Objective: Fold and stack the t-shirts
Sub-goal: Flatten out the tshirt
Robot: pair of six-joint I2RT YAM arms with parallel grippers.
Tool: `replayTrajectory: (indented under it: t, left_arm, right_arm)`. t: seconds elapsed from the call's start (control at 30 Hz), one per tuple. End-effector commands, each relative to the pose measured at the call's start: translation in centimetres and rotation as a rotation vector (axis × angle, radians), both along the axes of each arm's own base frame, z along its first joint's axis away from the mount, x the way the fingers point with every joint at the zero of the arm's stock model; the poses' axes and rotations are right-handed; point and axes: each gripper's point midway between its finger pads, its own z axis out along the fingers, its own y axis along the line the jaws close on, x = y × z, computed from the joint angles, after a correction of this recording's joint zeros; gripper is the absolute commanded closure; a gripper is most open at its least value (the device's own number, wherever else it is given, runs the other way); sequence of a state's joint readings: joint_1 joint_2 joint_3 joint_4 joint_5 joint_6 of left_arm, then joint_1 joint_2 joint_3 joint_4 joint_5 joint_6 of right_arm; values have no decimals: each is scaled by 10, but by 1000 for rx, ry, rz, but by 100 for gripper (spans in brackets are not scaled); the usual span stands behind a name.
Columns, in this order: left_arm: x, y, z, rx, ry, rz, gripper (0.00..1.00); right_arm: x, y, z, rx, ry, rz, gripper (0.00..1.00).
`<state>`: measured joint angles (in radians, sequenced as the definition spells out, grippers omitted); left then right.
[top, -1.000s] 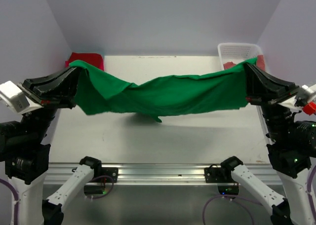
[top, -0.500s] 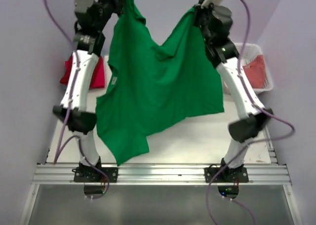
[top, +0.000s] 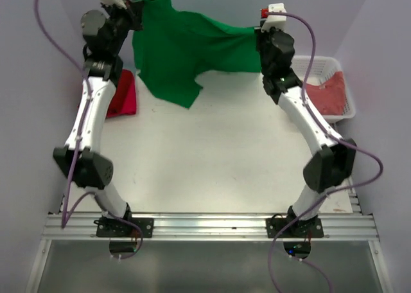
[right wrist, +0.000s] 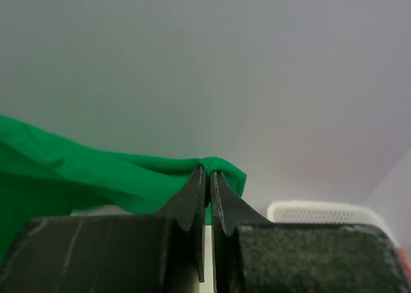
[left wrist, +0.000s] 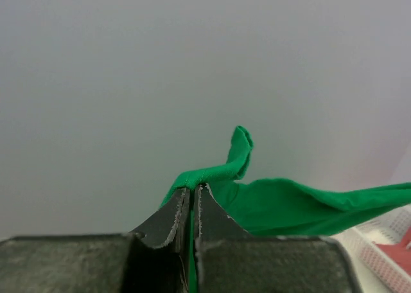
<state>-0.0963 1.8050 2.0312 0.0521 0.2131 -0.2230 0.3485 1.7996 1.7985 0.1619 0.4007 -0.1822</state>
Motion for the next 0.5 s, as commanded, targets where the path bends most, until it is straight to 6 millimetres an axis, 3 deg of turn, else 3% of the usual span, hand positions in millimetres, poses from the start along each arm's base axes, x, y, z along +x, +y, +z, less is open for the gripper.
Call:
replayTrajectory:
  t: [0.0,0.03,0.07,0.1,0.13,0.17,0.2,0.23,0.27,0.3,0.37,0.4,0.47]
  left_arm:
    - [-116,13,118,-15,-406,46,100]
    - [-121,16,88,-9,-351,59,100]
    - [-121,18,68,-11,-309,69,100]
    - [-107,18,7,-6,-184,72,100]
    - [-114,19,-11,-21,-142,69,100]
    - [-112,19,-39,-28,-80,73,100]
    - [-107,18,-100,-49,50,71,100]
    - [-112,21,-119,-62,84,85,100]
    - [-112,22,-144,-71,138,94,100]
    - [-115,23,-184,-69,221,102,100]
    - [-122,23,-224,-80,337,108,100]
    - [-128,20,-250,-78,403,102,100]
    - [-142,25,-275,-91,488,145,100]
  right_arm:
    - [-120,-31,161,88,-479,13,100]
    - [-134,-37,158,75,-467,11,100]
    - [-123,-33,118,42,-382,17,100]
    - [-123,-33,100,33,-349,16,100]
    - [-124,-34,84,28,-315,15,100]
    - [-116,-35,40,2,-224,1,100]
    - [-115,-34,19,0,-179,3,100]
    - [-115,-31,-3,22,-132,16,100]
    - [-114,-30,-45,10,-48,23,100]
    - [-116,-27,-66,19,-6,35,100]
    - [-126,-19,-121,29,111,65,100]
    - [-132,-13,-137,24,143,72,100]
    - [-149,-9,-174,10,237,83,100]
